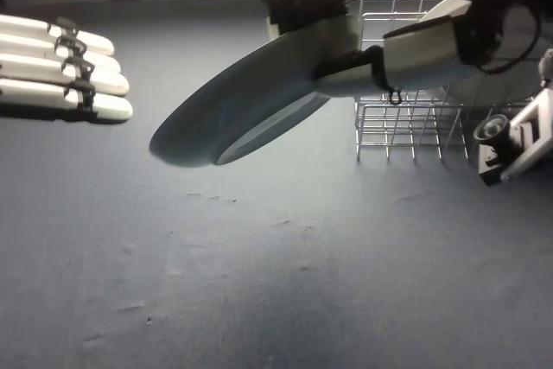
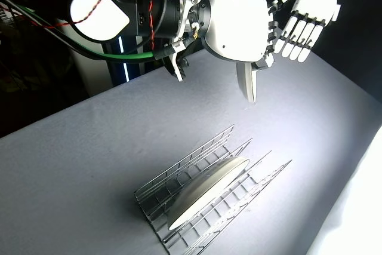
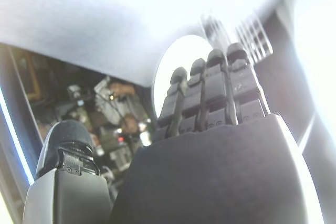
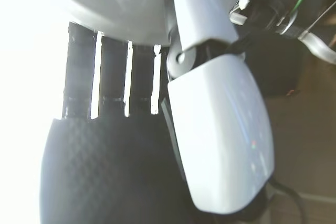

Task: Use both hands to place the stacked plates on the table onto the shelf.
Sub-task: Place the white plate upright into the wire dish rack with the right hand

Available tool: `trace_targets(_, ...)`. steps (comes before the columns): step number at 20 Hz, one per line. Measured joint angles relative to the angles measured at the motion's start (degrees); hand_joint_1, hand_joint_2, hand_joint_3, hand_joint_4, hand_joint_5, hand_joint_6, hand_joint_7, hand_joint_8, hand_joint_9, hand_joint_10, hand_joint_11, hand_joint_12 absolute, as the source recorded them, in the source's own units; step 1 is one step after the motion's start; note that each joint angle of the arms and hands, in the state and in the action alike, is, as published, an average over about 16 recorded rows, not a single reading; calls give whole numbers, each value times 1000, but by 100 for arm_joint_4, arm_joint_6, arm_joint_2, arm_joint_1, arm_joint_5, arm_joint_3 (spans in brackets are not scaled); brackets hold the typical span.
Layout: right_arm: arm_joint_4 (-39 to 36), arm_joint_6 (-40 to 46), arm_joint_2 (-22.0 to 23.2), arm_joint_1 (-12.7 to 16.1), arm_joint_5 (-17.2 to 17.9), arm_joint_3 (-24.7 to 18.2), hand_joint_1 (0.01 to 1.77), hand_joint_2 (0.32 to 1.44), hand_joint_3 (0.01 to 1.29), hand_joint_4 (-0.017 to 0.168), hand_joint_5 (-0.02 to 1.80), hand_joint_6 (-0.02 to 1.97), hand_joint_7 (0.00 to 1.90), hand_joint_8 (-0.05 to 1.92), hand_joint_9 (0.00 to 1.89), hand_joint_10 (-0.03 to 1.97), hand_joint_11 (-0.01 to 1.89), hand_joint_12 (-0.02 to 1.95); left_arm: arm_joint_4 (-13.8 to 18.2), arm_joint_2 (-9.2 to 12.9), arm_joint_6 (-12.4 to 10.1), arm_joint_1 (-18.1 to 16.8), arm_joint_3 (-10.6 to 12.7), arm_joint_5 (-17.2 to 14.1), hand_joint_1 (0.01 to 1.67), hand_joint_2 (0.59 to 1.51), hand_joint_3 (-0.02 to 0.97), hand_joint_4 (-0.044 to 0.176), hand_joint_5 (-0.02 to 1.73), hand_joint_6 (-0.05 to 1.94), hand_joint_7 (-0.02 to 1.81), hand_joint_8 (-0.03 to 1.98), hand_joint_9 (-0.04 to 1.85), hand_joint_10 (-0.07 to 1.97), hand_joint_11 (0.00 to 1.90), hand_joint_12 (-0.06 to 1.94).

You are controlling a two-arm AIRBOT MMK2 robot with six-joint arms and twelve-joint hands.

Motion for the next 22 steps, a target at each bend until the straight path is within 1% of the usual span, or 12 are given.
trace_targets(4, 724, 23, 143, 104, -114, -51, 1351, 1082, 14, -8, 812, 1171, 885, 1018, 865, 1232, 779, 1184, 251, -9, -124, -327, 4, -29, 15, 1110, 14, 1, 21, 19, 17, 7, 22, 8, 15, 13)
trace_targets(8, 1429, 36, 274, 157, -186, -65, 1353, 1086, 13, -8, 805, 1171, 880, 1025, 856, 1243, 772, 1192, 372, -3, -192, -503, -28, -45, 15, 1110, 13, 2, 21, 20, 18, 7, 22, 9, 15, 12)
trace_targets(12, 2020, 42, 413, 193, -235, -69, 1354, 1088, 13, -8, 801, 1170, 882, 1024, 848, 1259, 756, 1212, 417, 0, -216, -542, -66, -39, 15, 1111, 13, 2, 21, 20, 18, 6, 22, 8, 15, 12)
trace_targets(15, 2317, 45, 527, 207, -262, -71, 1355, 1089, 13, -8, 800, 1165, 883, 1025, 840, 1272, 745, 1222, 416, 2, -224, -548, -85, -32, 14, 1111, 13, 2, 21, 19, 18, 5, 22, 8, 14, 12)
trace_targets(22, 2630, 34, 811, 131, -339, -73, 1356, 1089, 13, -8, 803, 1130, 906, 1002, 841, 1259, 738, 1230, 410, 4, -235, -548, -143, -23, 14, 1112, 13, 2, 21, 19, 19, 5, 22, 9, 14, 13)
